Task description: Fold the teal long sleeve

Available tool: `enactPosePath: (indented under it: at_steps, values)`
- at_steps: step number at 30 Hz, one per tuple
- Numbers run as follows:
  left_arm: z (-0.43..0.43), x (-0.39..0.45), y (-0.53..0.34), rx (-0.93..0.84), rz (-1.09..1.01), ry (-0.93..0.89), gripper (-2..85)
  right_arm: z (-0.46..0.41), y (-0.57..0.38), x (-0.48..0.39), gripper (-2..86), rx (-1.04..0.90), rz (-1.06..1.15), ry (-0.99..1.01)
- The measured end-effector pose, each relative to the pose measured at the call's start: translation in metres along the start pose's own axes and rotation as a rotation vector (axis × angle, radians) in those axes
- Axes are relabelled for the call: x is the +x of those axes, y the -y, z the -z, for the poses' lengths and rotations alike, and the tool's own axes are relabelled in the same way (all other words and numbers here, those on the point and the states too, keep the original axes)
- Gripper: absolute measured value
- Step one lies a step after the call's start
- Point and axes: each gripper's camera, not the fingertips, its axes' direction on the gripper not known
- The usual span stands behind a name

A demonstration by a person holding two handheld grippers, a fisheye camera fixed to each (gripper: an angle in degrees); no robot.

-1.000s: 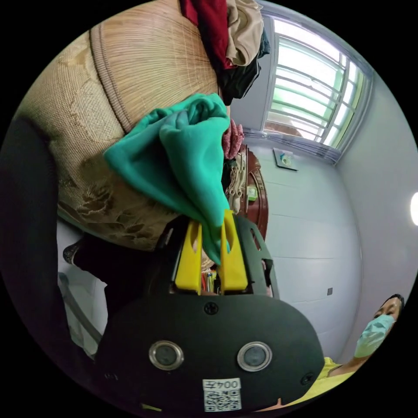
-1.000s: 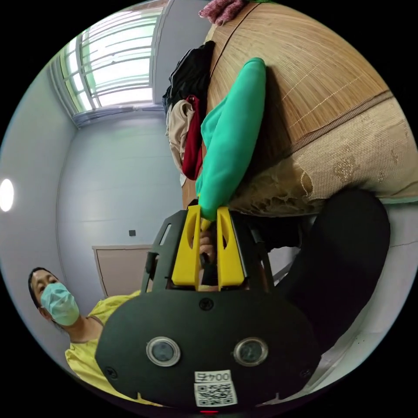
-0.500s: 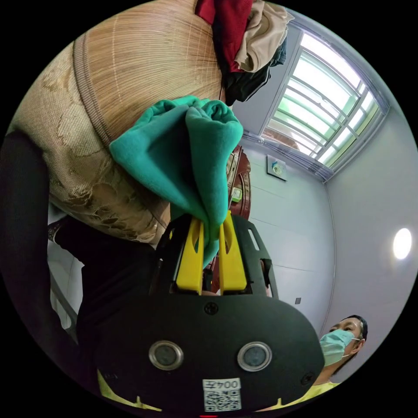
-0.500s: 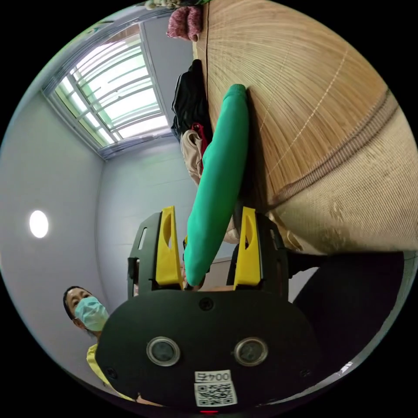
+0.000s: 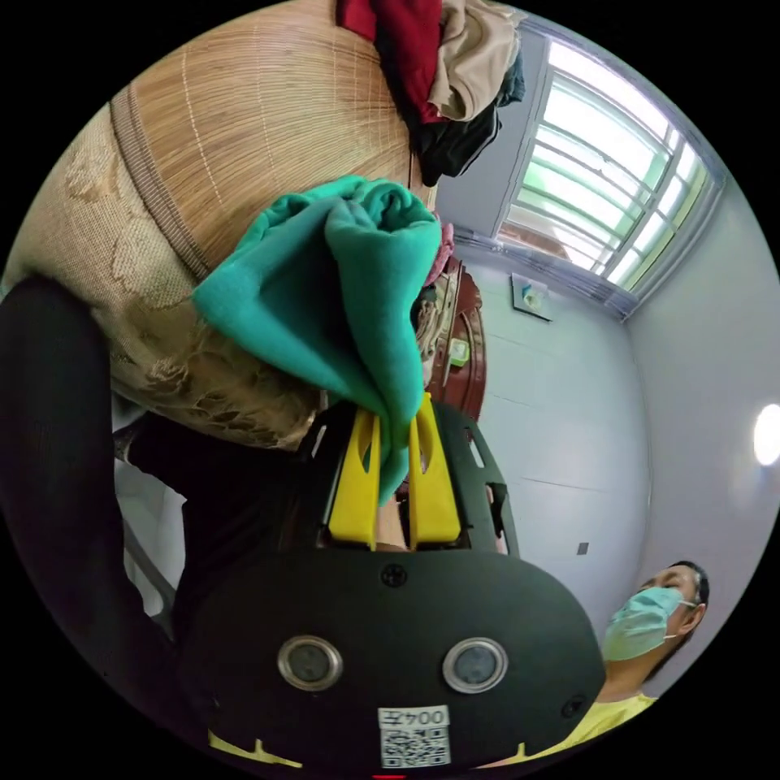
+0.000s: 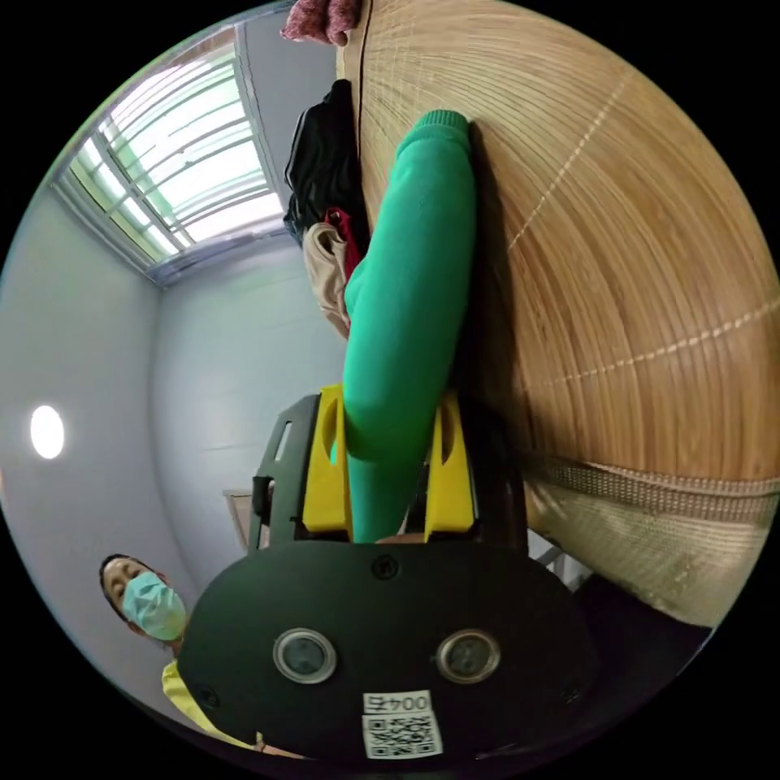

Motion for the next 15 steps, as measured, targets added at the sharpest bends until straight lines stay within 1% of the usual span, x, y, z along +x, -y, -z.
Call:
enactPosePath:
  at_steps: [2,4,6,9,11,12,15]
  values:
    - [-0.006,0.0,-0.005,-0.014,-0.046,0.069,6.0,-0.018,-0.004,-0.015,11.1,-0.018,0.043,-0.119]
    - [-0.024,0.002,-0.01,-0.061,-0.13,0.18,6.6,-0.032,-0.005,-0.033,10.9,-0.037,0.09,-0.234]
    - [-0.043,-0.001,-0.013,-0.097,-0.175,0.229,7.0,-0.043,-0.003,-0.051,11.2,-0.046,0.132,-0.326]
    - [-0.084,-0.019,-0.019,-0.143,-0.141,0.214,7.3,-0.059,-0.005,-0.078,13.1,-0.037,0.184,-0.514]
    - [-0.103,-0.027,-0.025,-0.145,-0.094,0.206,7.3,-0.076,-0.025,-0.101,14.7,-0.055,0.228,-0.708]
    - [-0.112,-0.028,-0.029,-0.143,-0.083,0.224,7.4,-0.08,-0.034,-0.108,15.4,-0.048,0.253,-0.739]
    - [-0.12,-0.028,-0.035,-0.132,-0.079,0.24,7.4,-0.113,-0.104,-0.153,17.0,0.012,0.469,-0.817]
